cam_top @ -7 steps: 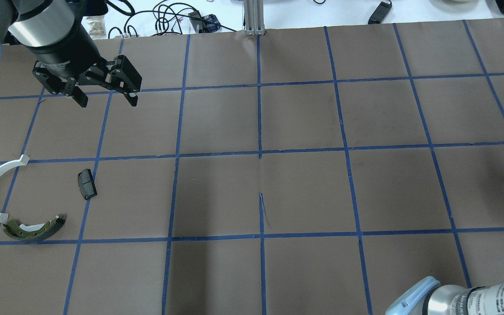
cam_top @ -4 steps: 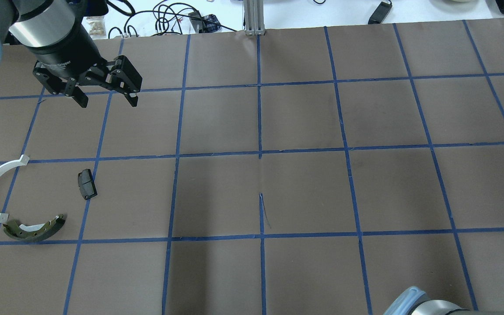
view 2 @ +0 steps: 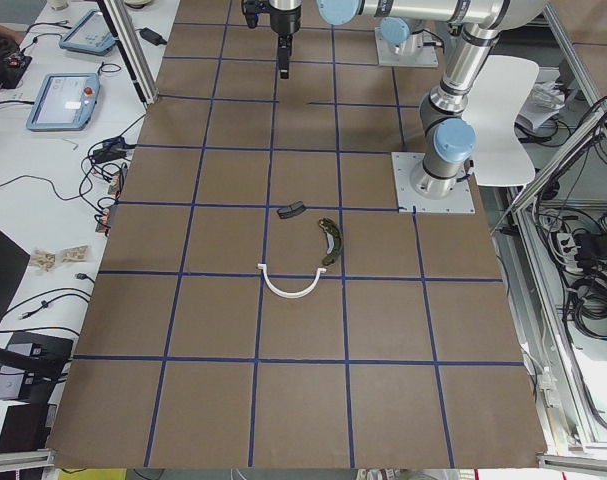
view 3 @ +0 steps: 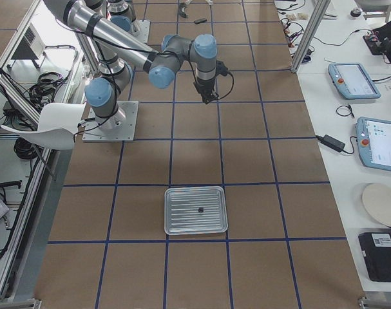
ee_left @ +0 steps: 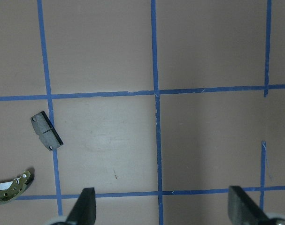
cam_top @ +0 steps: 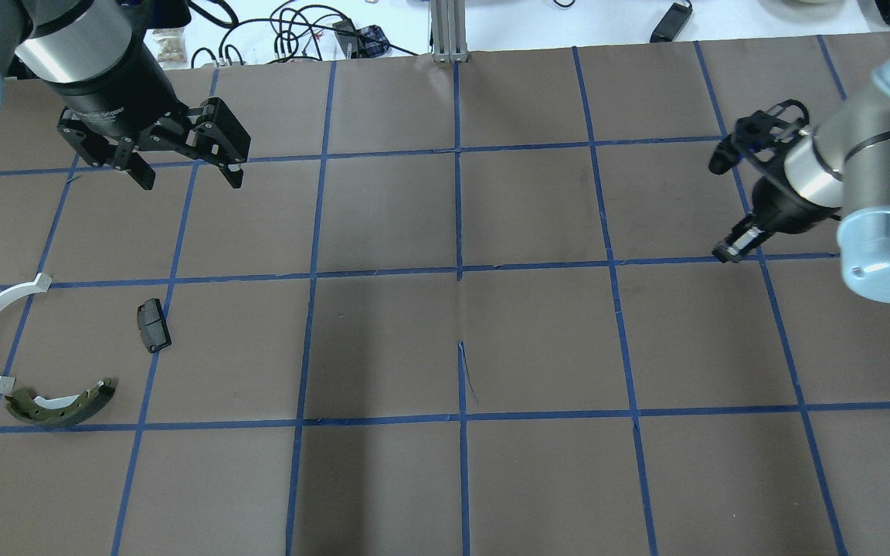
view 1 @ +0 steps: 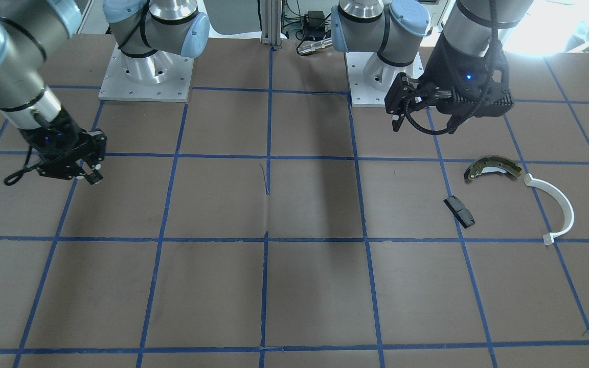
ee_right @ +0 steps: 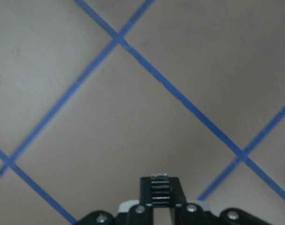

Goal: Place bearing gear from tray to pile

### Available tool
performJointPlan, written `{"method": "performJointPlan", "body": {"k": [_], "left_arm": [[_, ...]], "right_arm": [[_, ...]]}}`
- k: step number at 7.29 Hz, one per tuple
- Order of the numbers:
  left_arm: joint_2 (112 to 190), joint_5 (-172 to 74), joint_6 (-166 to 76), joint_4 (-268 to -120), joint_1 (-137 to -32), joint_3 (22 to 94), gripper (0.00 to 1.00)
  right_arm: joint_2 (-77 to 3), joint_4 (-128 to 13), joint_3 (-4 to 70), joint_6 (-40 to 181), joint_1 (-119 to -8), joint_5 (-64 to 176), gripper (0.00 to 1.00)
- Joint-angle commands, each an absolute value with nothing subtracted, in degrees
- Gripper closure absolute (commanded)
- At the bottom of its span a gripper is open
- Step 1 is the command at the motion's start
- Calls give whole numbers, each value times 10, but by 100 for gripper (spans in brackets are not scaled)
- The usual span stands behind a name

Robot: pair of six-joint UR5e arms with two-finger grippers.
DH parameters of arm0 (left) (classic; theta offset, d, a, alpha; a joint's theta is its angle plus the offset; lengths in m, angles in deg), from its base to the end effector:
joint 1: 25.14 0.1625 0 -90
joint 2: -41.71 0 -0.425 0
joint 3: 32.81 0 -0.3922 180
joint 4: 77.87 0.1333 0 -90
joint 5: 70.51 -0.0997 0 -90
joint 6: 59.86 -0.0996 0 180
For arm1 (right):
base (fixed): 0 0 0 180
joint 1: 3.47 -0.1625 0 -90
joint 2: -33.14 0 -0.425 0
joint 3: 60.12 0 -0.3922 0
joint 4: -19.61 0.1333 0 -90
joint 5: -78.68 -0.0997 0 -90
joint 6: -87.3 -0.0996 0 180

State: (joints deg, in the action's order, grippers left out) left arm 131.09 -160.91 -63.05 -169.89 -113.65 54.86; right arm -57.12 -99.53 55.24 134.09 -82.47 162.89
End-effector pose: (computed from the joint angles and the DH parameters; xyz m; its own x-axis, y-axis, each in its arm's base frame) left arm -0.1199 -0.4917 0.5097 -0.9995 0.0295 -0.0079 0.0297 0.9994 -0.0158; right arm 0.0530 -0.4786 0.3293 -0.8083 -0.5885 -0.0176 -0.5825 0.8037 -0.1216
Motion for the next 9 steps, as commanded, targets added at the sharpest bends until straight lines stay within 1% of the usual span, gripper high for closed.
{"method": "performJointPlan", "body": {"k": [1, 2, 3, 4, 5, 6, 7, 8, 9], "left_arm": [[1313, -1609, -629, -1696, -1136, 547, 0], [1313, -1609, -630, -1695, -1136, 548, 0], [1311, -1609, -630, -1696, -1136, 550, 0], [1312, -1609, -630, -1695, -1136, 549, 0], [1312, -1609, -629, -1695, -1136, 549, 0], [1311, -1609, -630, -1695, -1136, 549, 0], [1311, -1609, -630, -1695, -1136, 549, 0], [1311, -1609, -630, -1697, -1136, 548, 0], [1310, -1609, -631, -1698, -1136, 549, 0]], "right_arm": [[-488, -1114, 539, 1073, -988, 1629, 98], [-422, -1157, 500, 959, -1056, 1629, 98], [-348, -1157, 430, 860, -1107, 1629, 98], [-284, -1151, 360, 811, -1152, 1641, 98], [-255, -1149, 336, 804, -1166, 1643, 95], [-257, -1138, 339, 809, -1166, 1643, 88], [-262, -1121, 340, 813, -1164, 1644, 28], [-270, -1100, 337, 818, -1155, 1654, 0], [-298, -1058, 334, 839, -1128, 1662, 0]]}}
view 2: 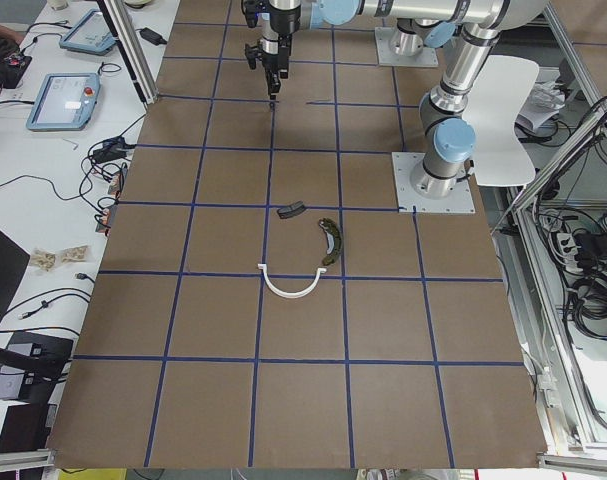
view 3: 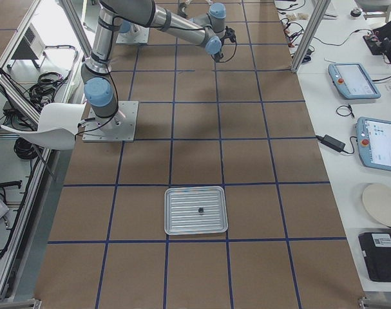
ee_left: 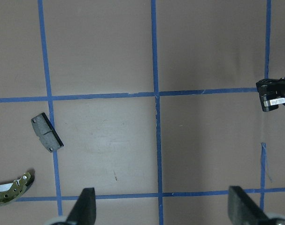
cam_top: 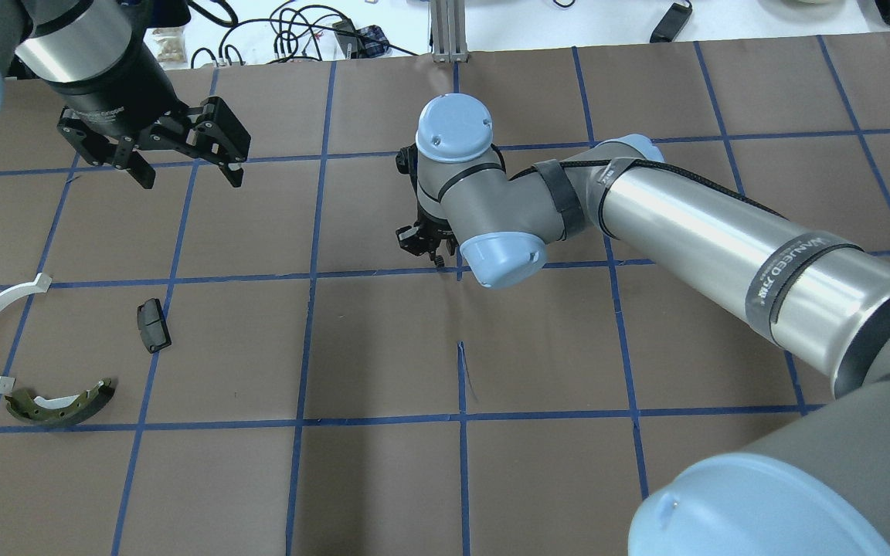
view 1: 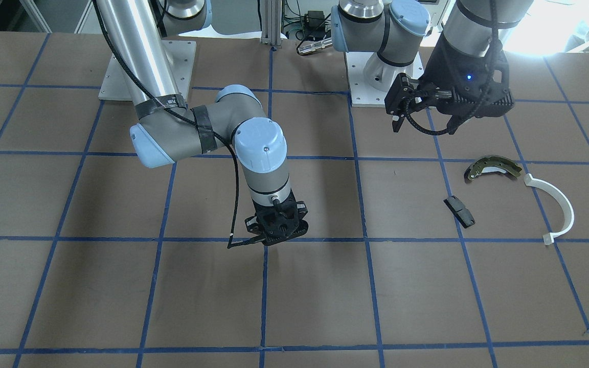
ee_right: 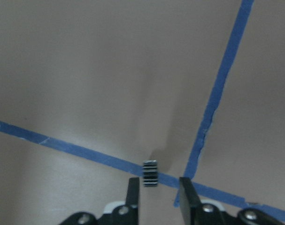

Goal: Place bearing gear from tray to pile

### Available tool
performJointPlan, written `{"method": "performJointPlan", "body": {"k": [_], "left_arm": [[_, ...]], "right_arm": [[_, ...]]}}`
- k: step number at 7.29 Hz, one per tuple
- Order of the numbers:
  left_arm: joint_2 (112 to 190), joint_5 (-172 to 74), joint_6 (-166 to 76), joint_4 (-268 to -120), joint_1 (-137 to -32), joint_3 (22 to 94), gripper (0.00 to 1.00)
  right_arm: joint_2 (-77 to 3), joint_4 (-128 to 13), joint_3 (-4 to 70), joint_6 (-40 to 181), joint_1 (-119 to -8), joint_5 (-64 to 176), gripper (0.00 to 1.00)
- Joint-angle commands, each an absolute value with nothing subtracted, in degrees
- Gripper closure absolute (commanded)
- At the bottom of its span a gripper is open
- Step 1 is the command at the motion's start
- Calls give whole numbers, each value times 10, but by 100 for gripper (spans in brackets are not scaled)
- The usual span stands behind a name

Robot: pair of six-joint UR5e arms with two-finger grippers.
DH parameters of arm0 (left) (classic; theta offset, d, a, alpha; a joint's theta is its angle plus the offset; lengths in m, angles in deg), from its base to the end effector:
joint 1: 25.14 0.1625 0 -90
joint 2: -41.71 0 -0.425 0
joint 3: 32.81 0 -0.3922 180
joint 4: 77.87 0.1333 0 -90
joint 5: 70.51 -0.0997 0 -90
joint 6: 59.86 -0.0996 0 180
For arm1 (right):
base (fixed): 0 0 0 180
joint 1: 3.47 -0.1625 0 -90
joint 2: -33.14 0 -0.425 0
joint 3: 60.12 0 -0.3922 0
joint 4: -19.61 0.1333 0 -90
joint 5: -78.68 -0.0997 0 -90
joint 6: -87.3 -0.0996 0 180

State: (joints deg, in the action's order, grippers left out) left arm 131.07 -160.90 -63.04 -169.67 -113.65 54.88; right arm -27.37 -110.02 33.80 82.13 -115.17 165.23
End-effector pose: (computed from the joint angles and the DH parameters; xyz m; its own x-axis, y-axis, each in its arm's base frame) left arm -0.1199 -0.4919 0.5101 -0.9995 0.0293 -0.0079 0.0295 0.9994 -0.0197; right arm 0.3685 -0.5492 0.2284 -0.9544 -0.2904 -0.0693 -0.2827 0.9537 -0.1025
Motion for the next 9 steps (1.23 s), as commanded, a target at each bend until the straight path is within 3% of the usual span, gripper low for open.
{"method": "performJointPlan", "body": {"k": [1, 3, 5, 8, 9], "left_arm": [[1314, -1607, -631, -1697, -1136, 547, 0], [1309, -1606, -633, -1715, -1138, 558, 0], [1362, -1590, -624, -1687, -1177, 561, 0], [1476, -1589, -460, -1541, -1281, 566, 0], [1512, -1589, -433, -1504, -1310, 568, 0]], "right_arm": [[-356, -1000, 333, 884, -1081, 1662, 0], [-464, -867, 340, 1115, -942, 1681, 0], [-500, -828, 341, 1323, -798, 1710, 0], [-494, -827, 372, 1492, -577, 1716, 0], [-457, -884, 381, 1547, -523, 1720, 0]]}}
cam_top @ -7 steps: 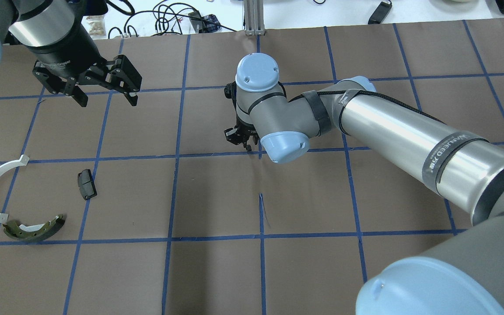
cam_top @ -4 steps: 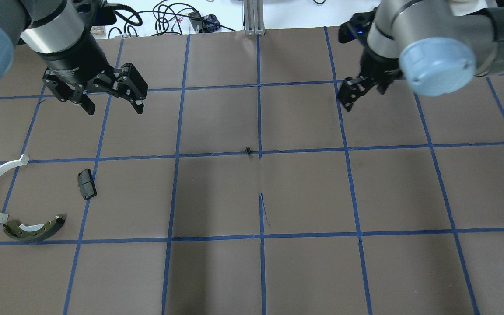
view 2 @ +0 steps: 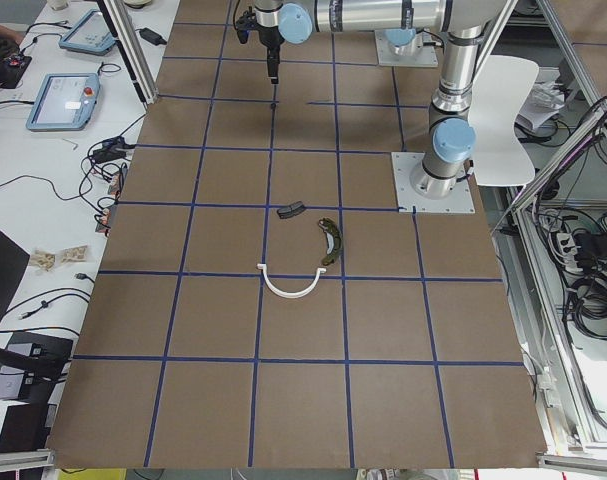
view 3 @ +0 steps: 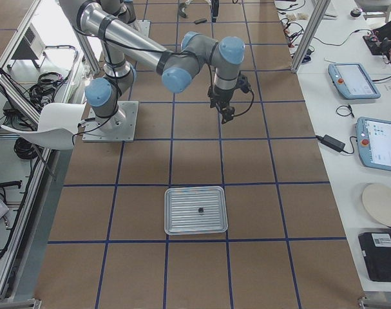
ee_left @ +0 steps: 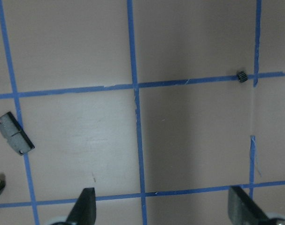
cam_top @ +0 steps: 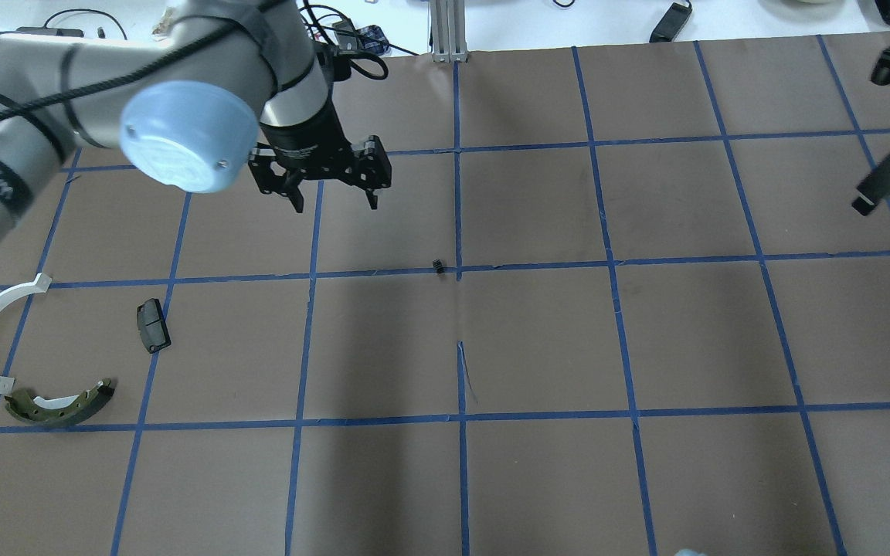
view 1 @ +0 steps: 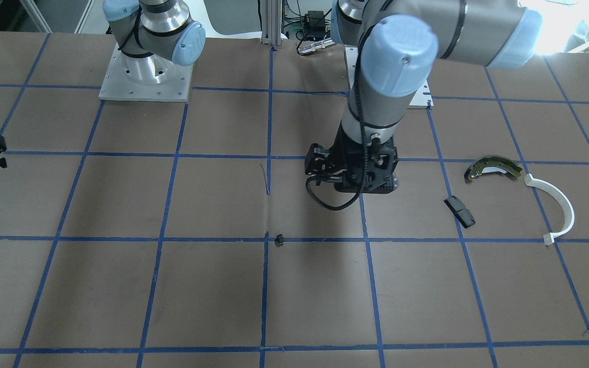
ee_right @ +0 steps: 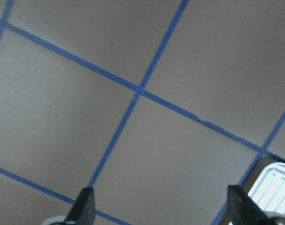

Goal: Place bearing gear from tray to pile

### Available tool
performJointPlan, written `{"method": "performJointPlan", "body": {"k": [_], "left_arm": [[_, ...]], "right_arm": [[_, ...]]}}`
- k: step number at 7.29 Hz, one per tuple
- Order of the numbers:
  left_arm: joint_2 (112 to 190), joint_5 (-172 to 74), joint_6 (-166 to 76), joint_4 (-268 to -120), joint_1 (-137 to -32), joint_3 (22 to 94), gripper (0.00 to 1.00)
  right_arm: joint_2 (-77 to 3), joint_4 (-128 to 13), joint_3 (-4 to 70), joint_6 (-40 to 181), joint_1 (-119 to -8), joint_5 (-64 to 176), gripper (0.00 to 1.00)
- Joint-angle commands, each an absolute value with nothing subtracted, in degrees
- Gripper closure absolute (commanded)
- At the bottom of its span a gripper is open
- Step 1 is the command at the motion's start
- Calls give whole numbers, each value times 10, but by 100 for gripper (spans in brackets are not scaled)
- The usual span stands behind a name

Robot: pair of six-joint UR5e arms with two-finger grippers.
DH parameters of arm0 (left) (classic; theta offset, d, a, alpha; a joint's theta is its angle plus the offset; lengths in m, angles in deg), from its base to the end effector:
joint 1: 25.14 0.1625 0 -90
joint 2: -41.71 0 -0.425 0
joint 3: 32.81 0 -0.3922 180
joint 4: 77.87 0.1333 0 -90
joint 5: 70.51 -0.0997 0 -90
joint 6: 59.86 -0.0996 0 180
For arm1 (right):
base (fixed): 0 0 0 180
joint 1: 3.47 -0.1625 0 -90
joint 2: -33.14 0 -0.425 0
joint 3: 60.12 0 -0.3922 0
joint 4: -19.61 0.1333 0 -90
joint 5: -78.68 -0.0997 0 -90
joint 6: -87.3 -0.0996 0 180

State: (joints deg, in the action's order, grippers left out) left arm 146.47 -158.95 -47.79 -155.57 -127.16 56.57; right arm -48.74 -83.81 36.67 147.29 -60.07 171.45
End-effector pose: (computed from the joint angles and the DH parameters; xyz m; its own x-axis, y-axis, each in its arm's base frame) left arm -0.2549 -0.5439 0.3750 -0.9998 -0.0017 0.0199 -0.0009 0.9993 0.0371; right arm -0.1878 -0.5183 0.3803 -0.8939 -0.4482 0.0016 -0.4475 0.8926 0.0548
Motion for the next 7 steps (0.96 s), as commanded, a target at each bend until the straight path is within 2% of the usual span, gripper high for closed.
{"method": "performJointPlan", "body": {"k": [1, 3, 4, 6, 7], "left_arm": [[1549, -1589, -429, -1455, -1324, 579, 0], [1609, -1592, -395, -1371, -1329, 589, 0], [1624, -1596, -345, -1363, -1344, 589, 0], [1646, -1600, -324, -1349, -1354, 590, 0], [1644, -1601, -325, -1349, -1354, 592, 9]], "right_arm": [[-404, -941, 381, 1625, -476, 1714, 0], [-299, -1061, 371, 1751, -410, 1710, 0], [-270, -1073, 359, 1776, -387, 1698, 0], [-247, -1072, 337, 1808, -372, 1704, 9], [-241, -1073, 336, 1808, -372, 1706, 17]]}}
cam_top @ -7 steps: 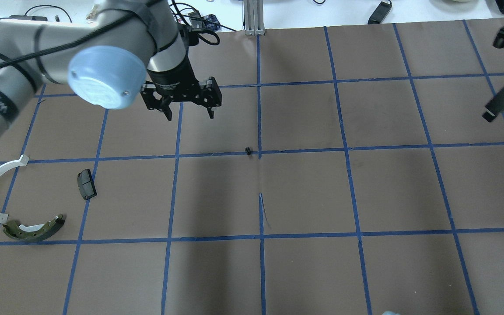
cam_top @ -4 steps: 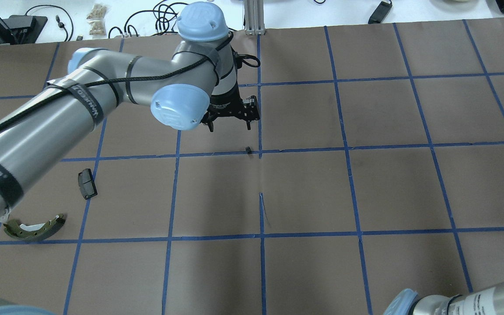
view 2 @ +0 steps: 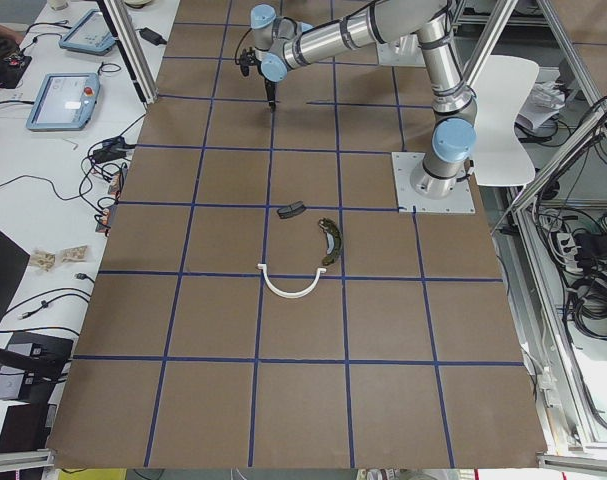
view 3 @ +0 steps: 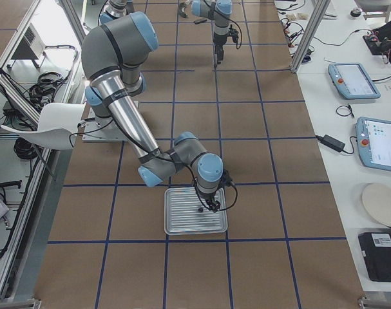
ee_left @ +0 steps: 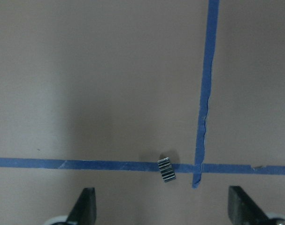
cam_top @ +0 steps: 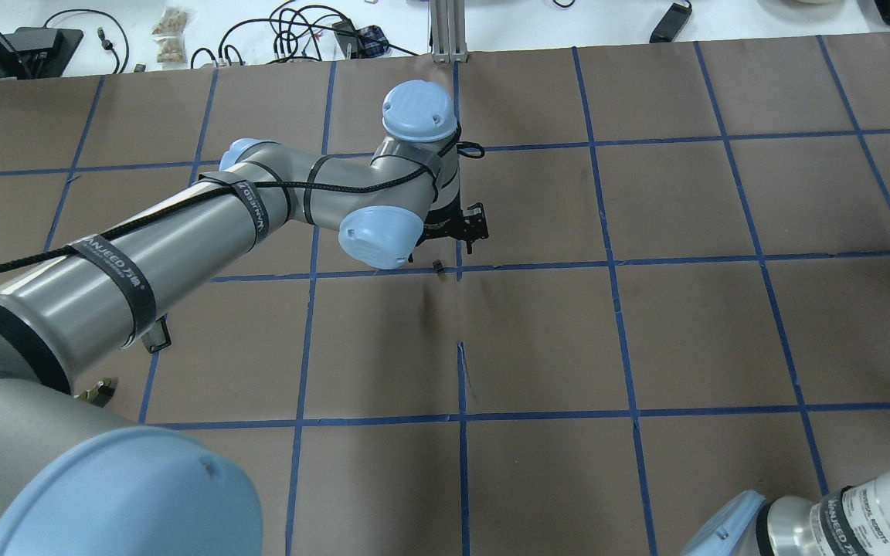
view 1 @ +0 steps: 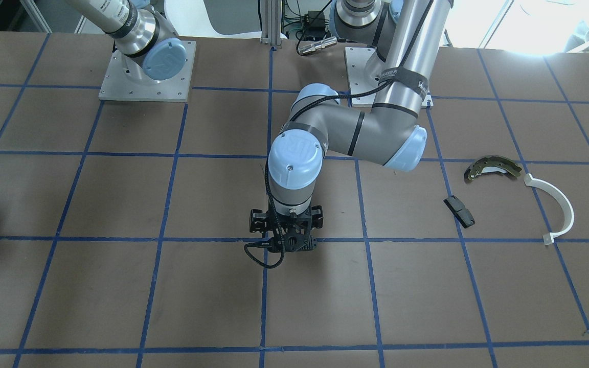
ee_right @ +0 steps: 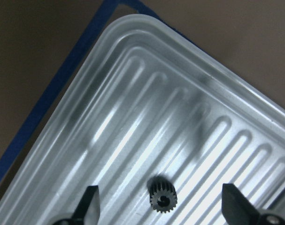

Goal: Place bearing gear from tray to pile

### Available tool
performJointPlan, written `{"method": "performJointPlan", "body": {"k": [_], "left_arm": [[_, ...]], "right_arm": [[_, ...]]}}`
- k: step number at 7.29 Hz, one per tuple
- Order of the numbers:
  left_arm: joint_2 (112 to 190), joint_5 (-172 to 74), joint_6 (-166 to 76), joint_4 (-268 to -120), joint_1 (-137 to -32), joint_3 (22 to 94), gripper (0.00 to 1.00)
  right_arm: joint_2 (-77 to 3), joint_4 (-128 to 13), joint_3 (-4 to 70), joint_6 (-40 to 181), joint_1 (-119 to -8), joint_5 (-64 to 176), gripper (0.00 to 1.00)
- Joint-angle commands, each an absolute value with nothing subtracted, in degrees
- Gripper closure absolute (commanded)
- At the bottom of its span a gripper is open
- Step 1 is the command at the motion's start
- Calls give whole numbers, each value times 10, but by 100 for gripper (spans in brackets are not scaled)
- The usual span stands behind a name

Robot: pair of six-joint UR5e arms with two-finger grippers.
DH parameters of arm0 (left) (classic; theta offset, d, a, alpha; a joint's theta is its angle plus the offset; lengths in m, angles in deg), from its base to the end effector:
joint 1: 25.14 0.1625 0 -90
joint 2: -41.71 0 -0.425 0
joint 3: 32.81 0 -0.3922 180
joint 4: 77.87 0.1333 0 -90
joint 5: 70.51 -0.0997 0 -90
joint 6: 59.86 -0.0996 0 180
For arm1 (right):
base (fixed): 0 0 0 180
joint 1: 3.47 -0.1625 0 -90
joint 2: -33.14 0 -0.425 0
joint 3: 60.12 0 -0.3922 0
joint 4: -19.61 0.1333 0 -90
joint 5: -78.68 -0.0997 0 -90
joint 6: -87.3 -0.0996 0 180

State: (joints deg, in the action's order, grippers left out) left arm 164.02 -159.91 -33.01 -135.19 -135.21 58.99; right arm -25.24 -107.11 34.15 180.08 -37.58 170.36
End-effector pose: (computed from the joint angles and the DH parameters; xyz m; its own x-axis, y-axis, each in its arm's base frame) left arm -0.3489 -0.5636 0.1997 -0.9930 -0.1182 -0.0019 -0.1182 0.9926 0.0270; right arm -0.4582 -0.4678 0.1964 -0.7997 -0.6002 0.0130 -0.5997 0.7997 0.0300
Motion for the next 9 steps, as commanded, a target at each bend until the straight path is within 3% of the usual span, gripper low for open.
{"method": "performJointPlan", "body": {"k": [1, 3, 4, 5, 7, 9], "left_arm": [[1644, -1600, -324, -1348, -1354, 602, 14], [1650, -1600, -324, -1291, -1354, 625, 22], [1654, -1600, -325, -1287, -1353, 623, 36], [1654, -1600, -333, -1287, -1351, 621, 52], [1652, -1601, -337, -1287, -1351, 627, 100], [1629, -1604, -347, -1308, -1333, 629, 100]], "right_arm": [[-240, -1073, 339, 1809, -371, 1707, 28], [-238, -1075, 341, 1823, -372, 1707, 48], [-238, -1075, 339, 1831, -371, 1707, 61], [-238, -1075, 341, 1835, -371, 1708, 75], [-250, -1062, 335, 1837, -371, 1709, 89], [-345, -973, 342, 1760, -402, 1697, 89]]}}
